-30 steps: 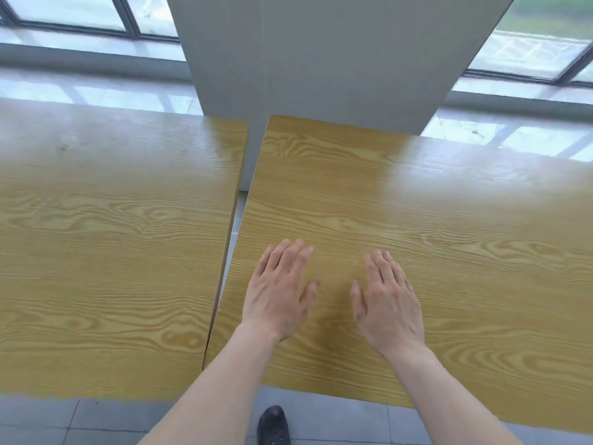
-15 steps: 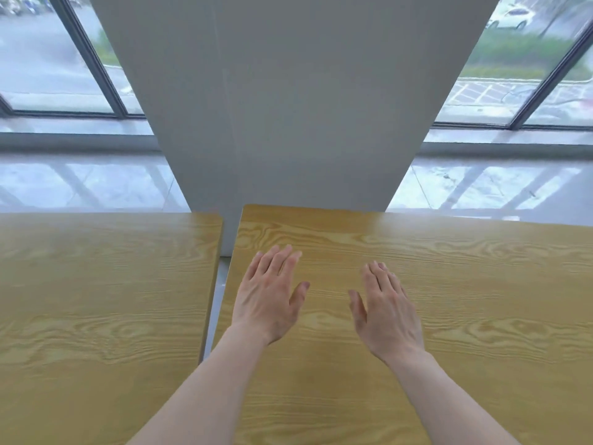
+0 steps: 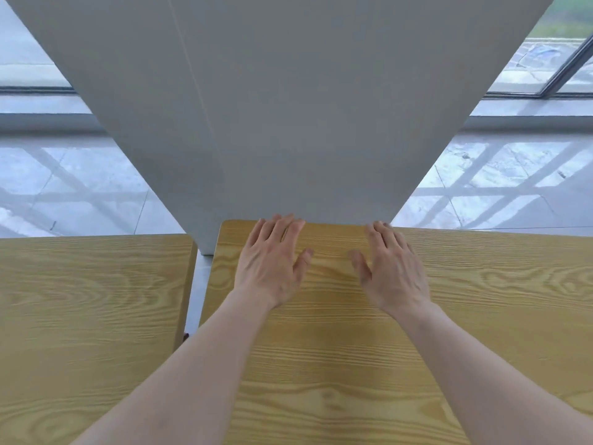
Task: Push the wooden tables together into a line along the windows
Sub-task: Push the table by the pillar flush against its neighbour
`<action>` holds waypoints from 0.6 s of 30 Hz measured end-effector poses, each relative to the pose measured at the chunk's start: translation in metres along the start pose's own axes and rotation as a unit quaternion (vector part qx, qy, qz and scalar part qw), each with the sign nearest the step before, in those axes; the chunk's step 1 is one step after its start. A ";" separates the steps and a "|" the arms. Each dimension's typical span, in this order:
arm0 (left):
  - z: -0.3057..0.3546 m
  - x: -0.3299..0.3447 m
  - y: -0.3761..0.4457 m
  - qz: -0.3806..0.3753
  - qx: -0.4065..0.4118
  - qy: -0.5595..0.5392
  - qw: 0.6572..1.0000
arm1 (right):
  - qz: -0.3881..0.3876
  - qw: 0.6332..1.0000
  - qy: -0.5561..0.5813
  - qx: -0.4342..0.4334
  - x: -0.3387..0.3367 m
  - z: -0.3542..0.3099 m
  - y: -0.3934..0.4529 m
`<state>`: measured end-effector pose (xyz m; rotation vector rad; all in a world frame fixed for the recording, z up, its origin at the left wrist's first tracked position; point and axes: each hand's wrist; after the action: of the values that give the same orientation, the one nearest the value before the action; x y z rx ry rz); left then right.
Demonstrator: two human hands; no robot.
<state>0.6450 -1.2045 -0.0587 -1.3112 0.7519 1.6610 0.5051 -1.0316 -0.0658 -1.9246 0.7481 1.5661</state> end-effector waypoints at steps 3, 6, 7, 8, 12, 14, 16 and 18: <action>-0.016 0.014 0.028 -0.009 0.007 0.005 1.000 | 0.008 1.000 -0.002 -0.011 0.013 -0.007 0.036; -0.033 0.029 0.054 -0.017 0.002 0.005 1.000 | -0.001 1.000 0.002 -0.014 0.029 -0.019 0.064; -0.039 0.035 0.059 -0.020 -0.004 0.002 1.000 | -0.004 1.000 0.007 -0.007 0.036 -0.023 0.068; -0.046 0.041 0.061 -0.022 -0.011 0.002 1.000 | -0.003 1.000 0.006 0.000 0.044 -0.026 0.069; -0.054 0.053 0.058 -0.010 -0.038 0.009 0.999 | 0.021 0.999 -0.019 0.028 0.062 -0.032 0.064; -0.053 0.051 0.059 -0.010 -0.042 0.004 0.999 | 0.020 0.999 -0.029 0.035 0.061 -0.034 0.065; -0.053 0.050 0.058 -0.005 -0.038 -0.001 0.999 | 0.020 0.998 -0.036 0.037 0.060 -0.036 0.066; -0.055 0.051 0.057 -0.003 -0.035 -0.007 0.999 | 0.025 0.998 -0.035 0.037 0.062 -0.035 0.065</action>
<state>0.6143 -1.2638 -0.1256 -1.3481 0.6862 1.7034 0.4931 -1.1074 -0.1245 -1.8009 0.8185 1.6037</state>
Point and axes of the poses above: each hand's wrist, its own y-axis towards the middle knuckle, its own x-axis out of the palm, z = x × y, and after that the axes turned 4 degrees about -z, right-handed
